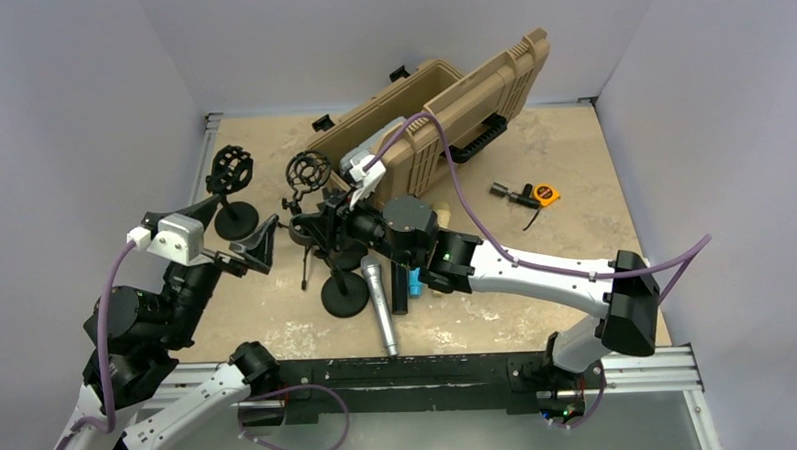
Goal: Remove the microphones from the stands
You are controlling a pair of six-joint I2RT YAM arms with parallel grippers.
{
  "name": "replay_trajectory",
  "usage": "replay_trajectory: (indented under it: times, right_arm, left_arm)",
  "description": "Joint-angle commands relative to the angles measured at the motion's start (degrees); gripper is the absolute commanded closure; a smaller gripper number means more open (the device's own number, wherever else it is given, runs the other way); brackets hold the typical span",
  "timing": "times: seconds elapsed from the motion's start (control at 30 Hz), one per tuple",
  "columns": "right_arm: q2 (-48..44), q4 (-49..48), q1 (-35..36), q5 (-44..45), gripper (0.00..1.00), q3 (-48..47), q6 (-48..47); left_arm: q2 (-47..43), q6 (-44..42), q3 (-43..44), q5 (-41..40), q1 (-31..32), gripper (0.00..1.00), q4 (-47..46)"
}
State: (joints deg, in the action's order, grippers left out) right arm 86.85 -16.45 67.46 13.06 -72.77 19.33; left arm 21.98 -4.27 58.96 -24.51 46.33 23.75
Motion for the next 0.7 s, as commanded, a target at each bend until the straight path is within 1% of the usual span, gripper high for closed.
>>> replay_trajectory:
  times: [0.0,0.23,0.5,0.67]
  right_arm:
    - [-0.2,2.0,0.9,1.4,0.56,0.5,-1.8]
    - [-0.6,3.6,2.0,2.9,0.58,4.4,-1.9]
    - [-0.5,2.5,3.3,3.8,0.58,10.7,-0.3]
    - [2.1,2.1,4.7,4.9,0.60,13.1,0.2]
  left_arm:
    - [-0.9,-2.1,-0.6,-1.6,0.4,0.01,-0.6]
    - [-0.1,-2.3,-0.1,-1.2,0.4,0.01,-0.6]
    - [0.4,-2.1,0.2,-1.3,0.4,0.01,-0.7]
    - [1.0,-1.2,1.2,-0.6,0.4,0.02,0.6]
